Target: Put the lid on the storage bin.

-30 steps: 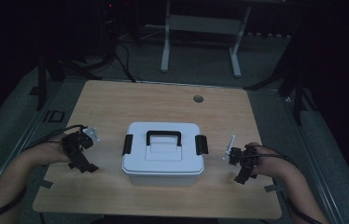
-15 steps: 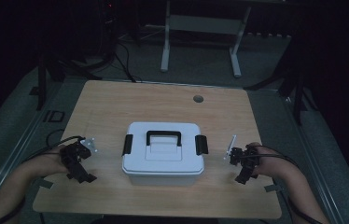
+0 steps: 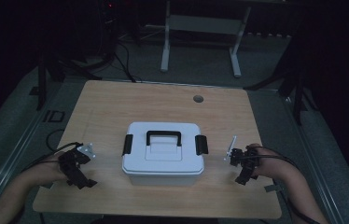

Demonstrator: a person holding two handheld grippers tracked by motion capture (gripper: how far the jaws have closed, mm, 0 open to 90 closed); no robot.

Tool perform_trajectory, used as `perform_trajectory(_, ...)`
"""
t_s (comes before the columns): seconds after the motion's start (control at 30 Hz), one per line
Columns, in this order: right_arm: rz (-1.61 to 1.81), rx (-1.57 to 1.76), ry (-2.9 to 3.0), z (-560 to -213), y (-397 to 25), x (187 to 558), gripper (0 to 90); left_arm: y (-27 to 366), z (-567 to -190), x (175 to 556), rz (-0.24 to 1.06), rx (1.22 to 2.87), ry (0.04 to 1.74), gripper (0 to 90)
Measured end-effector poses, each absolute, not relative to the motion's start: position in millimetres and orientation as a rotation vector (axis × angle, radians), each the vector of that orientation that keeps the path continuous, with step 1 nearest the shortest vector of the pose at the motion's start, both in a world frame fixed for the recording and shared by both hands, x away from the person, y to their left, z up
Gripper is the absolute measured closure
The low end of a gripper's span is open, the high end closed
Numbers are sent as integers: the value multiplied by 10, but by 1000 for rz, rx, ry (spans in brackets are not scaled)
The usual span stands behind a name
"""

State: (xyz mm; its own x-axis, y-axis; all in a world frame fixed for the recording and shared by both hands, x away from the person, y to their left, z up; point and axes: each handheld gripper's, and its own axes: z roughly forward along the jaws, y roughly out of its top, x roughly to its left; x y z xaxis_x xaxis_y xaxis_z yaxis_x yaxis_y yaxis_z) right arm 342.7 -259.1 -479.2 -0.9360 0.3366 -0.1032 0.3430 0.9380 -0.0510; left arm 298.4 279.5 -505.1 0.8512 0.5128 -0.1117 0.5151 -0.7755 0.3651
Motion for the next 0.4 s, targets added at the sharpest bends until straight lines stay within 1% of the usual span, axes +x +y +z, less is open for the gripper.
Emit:
perform_trajectory(0.27,-106,531,3005,-4818,-2616,3424,138,2818,-5183,2873,-35,2629,774,6)
perform_trajectory(0.33,-105,532,3003,-4814,-2617,3426,138,2822,-5204,2851,-11,2637,775,6)
perform_trajectory(0.4,-104,536,3000,-4810,-2619,3431,138,2823,-5241,2828,-13,2637,769,6)
